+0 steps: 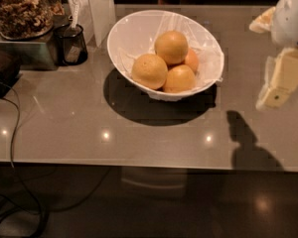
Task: Pick orange from white bowl
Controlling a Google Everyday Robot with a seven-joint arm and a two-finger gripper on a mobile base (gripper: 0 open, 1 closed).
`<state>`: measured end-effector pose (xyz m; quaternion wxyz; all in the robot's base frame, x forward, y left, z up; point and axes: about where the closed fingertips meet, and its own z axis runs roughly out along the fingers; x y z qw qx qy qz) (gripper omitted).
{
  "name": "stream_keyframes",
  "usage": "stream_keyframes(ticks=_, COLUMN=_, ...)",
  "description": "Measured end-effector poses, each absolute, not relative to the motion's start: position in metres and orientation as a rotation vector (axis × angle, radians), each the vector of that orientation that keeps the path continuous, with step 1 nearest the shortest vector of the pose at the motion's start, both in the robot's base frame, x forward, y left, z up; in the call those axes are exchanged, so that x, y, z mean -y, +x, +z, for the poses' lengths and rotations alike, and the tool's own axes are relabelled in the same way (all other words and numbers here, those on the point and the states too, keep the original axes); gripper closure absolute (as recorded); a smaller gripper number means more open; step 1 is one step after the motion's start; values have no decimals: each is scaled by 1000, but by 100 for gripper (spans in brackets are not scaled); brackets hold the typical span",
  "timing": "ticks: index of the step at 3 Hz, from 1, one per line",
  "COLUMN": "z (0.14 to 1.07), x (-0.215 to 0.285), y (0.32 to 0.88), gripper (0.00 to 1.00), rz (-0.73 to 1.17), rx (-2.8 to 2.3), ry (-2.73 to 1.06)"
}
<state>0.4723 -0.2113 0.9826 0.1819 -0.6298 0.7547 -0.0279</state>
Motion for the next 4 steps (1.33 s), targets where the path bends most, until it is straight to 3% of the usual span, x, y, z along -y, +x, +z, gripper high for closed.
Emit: stream_keyframes(ticks=4, z=993, x=103, y=634, gripper=0, rz=140, rx=-1686, ry=-2050)
